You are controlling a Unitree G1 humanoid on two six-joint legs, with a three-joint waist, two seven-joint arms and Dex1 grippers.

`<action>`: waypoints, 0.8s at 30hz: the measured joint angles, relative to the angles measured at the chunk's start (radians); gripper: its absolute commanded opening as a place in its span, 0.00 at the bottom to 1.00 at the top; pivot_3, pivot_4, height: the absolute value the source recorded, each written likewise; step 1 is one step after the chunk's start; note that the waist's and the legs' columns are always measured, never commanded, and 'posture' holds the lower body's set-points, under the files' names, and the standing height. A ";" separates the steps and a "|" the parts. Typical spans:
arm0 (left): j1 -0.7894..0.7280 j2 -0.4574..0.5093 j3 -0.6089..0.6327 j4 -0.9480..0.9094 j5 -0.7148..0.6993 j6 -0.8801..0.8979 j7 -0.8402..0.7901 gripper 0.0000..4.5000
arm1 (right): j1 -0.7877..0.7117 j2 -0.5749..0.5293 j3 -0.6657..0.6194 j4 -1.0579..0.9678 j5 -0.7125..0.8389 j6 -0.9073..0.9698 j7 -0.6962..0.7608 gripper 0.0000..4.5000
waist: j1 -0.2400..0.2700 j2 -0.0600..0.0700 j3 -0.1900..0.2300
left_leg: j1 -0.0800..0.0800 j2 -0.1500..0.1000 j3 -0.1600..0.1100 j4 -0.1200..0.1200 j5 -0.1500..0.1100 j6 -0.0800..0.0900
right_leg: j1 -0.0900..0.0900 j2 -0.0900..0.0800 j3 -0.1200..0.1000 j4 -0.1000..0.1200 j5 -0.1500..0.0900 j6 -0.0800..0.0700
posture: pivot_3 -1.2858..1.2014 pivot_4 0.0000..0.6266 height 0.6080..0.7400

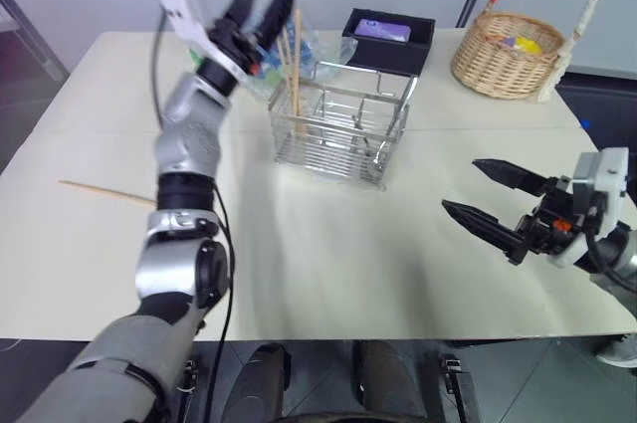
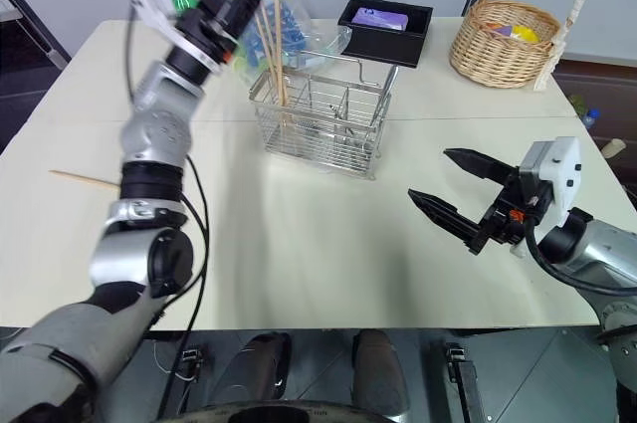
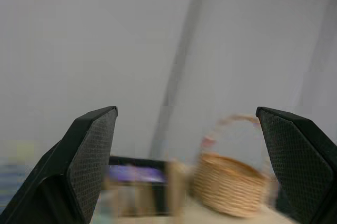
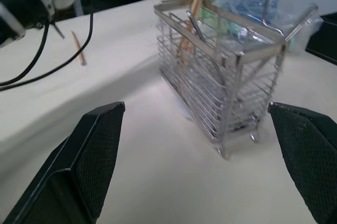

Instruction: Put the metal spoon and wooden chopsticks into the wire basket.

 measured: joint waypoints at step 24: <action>0.573 0.040 0.080 -0.603 0.217 0.766 0.659 0.99 | -0.074 -0.040 0.081 0.021 0.024 0.033 0.029 1.00 | 0.021 -0.003 0.000 | -0.002 0.000 -0.001 0.001 0.000 0.000 | -0.001 0.000 0.000 0.000 0.000 -0.001 | 0.52 0.24 1.00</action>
